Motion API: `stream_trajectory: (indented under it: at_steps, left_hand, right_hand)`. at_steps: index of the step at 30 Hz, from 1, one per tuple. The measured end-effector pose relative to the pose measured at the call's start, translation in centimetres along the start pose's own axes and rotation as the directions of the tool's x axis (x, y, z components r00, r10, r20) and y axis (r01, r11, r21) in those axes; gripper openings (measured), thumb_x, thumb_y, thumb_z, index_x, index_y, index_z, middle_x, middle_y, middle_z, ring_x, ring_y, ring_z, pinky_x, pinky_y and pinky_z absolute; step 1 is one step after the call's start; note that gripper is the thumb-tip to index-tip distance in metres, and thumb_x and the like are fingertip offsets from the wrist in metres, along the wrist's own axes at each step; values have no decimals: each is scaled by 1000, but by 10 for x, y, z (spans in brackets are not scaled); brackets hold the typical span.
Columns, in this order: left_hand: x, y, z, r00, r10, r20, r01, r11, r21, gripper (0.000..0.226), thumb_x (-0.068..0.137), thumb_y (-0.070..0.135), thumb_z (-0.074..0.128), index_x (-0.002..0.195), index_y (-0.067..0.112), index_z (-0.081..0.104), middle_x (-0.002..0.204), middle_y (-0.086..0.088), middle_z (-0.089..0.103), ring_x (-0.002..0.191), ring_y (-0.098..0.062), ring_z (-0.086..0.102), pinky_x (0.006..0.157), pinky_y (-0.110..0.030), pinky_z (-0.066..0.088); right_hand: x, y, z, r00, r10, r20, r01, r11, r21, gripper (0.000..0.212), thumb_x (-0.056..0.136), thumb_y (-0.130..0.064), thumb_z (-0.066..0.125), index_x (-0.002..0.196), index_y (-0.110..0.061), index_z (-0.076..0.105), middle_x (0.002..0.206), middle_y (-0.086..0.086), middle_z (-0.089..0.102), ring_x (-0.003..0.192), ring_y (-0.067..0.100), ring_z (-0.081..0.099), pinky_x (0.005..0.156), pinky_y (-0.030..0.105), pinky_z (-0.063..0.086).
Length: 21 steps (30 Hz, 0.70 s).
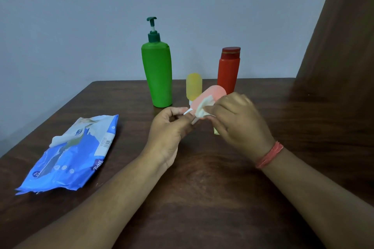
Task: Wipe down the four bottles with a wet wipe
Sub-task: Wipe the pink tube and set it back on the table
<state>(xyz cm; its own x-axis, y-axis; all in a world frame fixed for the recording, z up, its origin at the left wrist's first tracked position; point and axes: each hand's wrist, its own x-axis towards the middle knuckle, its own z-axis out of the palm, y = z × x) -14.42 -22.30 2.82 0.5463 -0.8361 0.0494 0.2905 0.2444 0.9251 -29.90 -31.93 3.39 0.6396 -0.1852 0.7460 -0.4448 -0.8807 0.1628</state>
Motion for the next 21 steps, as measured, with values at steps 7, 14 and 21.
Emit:
stream_trajectory:
  at_steps: [7,14,21]
  left_hand:
    - [-3,-2,0,994,-30,101,35,998,-43,29,70,5,79,92,0,60,117,-37,63,96,-33,72,80,-39,63]
    - [1,-6,-4,989,-11,145,-5,994,109,37,62,12,91,83,12,61,100,-21,74,99,-35,73,90,-52,59]
    - [5,-5,-6,979,108,173,-176,878,446,30,73,13,89,79,25,61,103,-6,74,101,-27,71,93,-48,58]
  right_hand:
    - [-1,-2,0,996,61,-66,-57,996,73,18,86,-8,74,105,-8,73,97,10,68,88,29,62,75,41,54]
    - [1,0,-3,982,159,-97,-146,981,131,19,87,-7,73,105,-6,73,99,10,69,89,27,66,81,37,56]
    - [1,14,-1,925,347,-154,-312,925,216,14,94,-10,67,107,-7,72,105,10,67,95,20,63,86,24,46]
